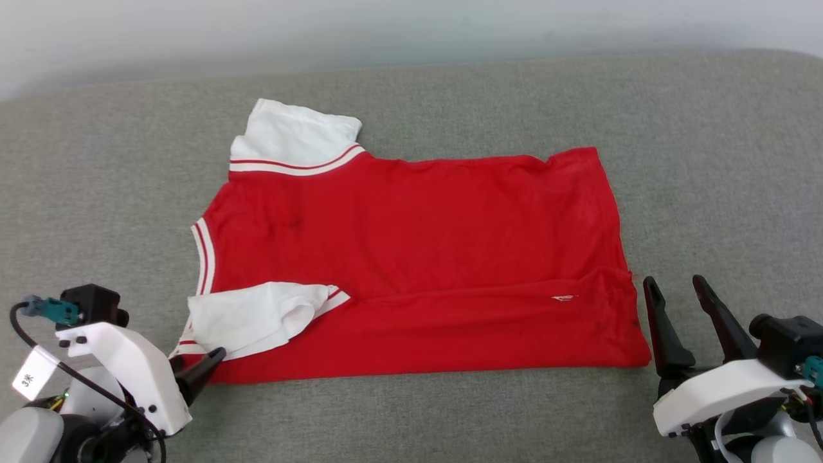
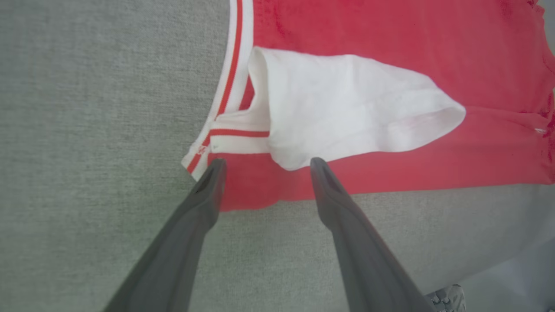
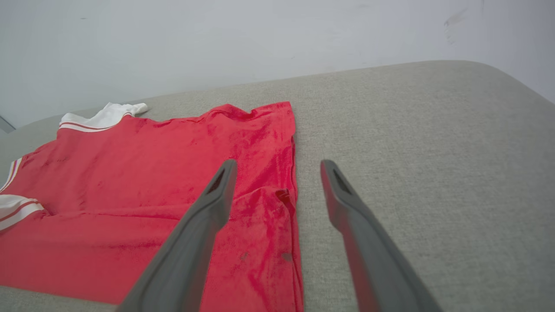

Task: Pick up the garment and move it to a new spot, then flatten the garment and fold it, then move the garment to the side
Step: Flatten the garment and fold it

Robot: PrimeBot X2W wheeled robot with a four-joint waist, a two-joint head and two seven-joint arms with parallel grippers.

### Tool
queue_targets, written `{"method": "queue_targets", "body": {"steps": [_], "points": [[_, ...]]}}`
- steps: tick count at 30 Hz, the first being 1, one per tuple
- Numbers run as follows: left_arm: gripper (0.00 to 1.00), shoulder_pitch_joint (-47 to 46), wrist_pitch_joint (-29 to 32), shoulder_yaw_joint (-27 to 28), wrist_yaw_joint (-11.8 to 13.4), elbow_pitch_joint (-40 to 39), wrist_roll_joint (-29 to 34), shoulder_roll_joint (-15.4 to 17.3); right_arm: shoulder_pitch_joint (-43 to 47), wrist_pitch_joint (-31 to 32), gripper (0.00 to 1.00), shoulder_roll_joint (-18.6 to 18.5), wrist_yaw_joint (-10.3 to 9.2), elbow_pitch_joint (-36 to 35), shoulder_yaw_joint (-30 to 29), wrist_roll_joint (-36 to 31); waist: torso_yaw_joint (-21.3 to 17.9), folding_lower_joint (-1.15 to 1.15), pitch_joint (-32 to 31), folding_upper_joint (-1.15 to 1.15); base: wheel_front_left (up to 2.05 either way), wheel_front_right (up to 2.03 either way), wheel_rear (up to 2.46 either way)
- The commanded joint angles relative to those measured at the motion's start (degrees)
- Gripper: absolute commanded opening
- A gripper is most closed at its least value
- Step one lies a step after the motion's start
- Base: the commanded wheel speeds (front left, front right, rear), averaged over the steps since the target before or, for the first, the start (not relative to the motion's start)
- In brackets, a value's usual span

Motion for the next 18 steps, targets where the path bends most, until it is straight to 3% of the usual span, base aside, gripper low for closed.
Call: {"method": "queue_targets", "body": {"steps": [1, 5, 11, 12, 13, 14, 18], "points": [[1.0, 0.17, 0.28, -0.43, -0.33, 0.69, -0.63, -0.85, -1.16, -0.45, 1.0, 0.24, -0.04, 0.42, 0.27, 0.77, -1.15, 0.0, 1.55, 0.0, 0.0, 0.0, 0.0], [1.0, -0.39, 1.95, -1.84, 0.22, 3.85, 0.01, -0.51, -1.98, -0.93, 1.0, 0.24, -0.04, 1.03, 0.8, 1.16, -2.15, 0.0, 2.99, 0.0, 0.0, 0.0, 0.0], [1.0, -0.33, 3.86, -4.19, -0.26, 7.79, -1.3, -3.27, -2.38, -1.22, 1.0, 0.23, -0.04, 1.4, 0.93, 1.76, -2.69, 0.0, 3.74, 0.0, 0.0, 0.0, 0.0], [0.43, -0.32, 4.16, -4.7, -0.57, 8.42, -1.51, -3.88, -2.5, -1.08, 1.0, 0.23, -0.04, 1.34, 0.92, 1.71, -2.69, 0.0, 3.8, 0.0, 0.0, 0.0, 0.0], [0.17, -0.4, 4.26, -5.16, -0.97, 9.06, -1.63, -4.35, -2.59, -0.89, 1.0, 0.23, -0.04, 1.3, 1.01, 1.93, -2.67, 0.0, 3.82, 0.0, 0.0, 0.0, 0.0], [0.0, -0.43, 4.35, -5.58, -1.19, 9.74, -1.71, -4.76, -2.72, -0.55, 1.0, 0.23, -0.04, 1.27, 0.93, 1.89, -2.63, 0.0, 3.8, 0.0, 0.0, 0.0, 0.0], [0.0, -0.96, 3.26, -6.22, -3.42, 11.0, -2.35, -6.37, -2.97, 1.48, 1.0, 0.22, -0.04, 0.7, 0.1, 2.65, -2.32, 0.0, 3.25, 0.0, 0.0, 0.0, 0.0]]}}
